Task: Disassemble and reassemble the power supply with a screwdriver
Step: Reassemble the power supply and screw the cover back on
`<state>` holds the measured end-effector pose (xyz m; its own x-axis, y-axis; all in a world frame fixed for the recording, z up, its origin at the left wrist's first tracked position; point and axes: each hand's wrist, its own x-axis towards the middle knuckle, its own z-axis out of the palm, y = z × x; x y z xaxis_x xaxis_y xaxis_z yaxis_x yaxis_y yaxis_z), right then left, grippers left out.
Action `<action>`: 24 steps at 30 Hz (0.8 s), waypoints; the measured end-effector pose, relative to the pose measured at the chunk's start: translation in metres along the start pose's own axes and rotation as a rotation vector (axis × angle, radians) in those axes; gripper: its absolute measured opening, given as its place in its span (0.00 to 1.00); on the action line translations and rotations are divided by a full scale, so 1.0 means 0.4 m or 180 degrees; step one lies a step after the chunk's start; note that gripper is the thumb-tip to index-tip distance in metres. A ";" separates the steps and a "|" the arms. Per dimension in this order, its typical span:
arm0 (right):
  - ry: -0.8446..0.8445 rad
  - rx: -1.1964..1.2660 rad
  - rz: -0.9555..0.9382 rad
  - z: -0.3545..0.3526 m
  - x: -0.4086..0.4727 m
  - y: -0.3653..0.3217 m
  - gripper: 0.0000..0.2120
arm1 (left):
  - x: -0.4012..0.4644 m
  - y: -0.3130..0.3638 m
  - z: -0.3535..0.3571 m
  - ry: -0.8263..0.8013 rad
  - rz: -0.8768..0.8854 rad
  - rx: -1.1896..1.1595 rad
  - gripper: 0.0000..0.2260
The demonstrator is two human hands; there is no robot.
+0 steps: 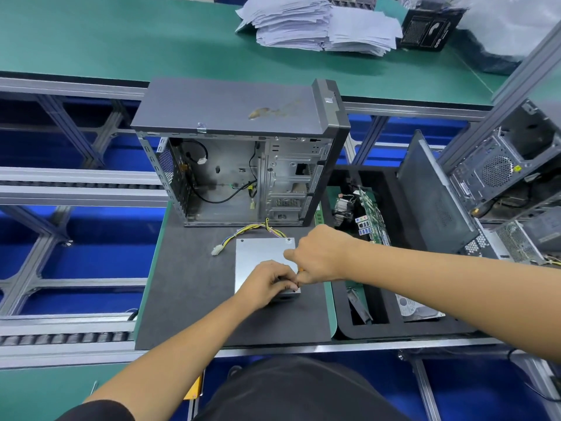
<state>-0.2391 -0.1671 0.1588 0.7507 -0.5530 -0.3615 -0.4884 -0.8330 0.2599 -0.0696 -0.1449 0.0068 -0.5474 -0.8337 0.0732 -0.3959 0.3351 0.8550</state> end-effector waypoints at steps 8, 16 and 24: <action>-0.0145 -0.0060 -0.1480 -0.008 0.002 0.030 0.11 | -0.010 -0.039 0.019 -0.0166 0.0112 0.0580 0.02; -0.0274 0.1716 0.1071 0.027 -0.003 -0.073 0.07 | -0.025 -0.050 0.035 0.0367 0.0112 0.1091 0.08; -0.0216 -0.0331 -0.0973 -0.028 0.026 0.021 0.17 | -0.022 -0.044 0.027 0.0293 0.0077 0.1071 0.09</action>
<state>-0.2304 -0.1795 0.1672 0.8224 -0.2806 -0.4949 -0.1944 -0.9562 0.2190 -0.0660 -0.1388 -0.0145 -0.4969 -0.8547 0.1504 -0.6129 0.4684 0.6364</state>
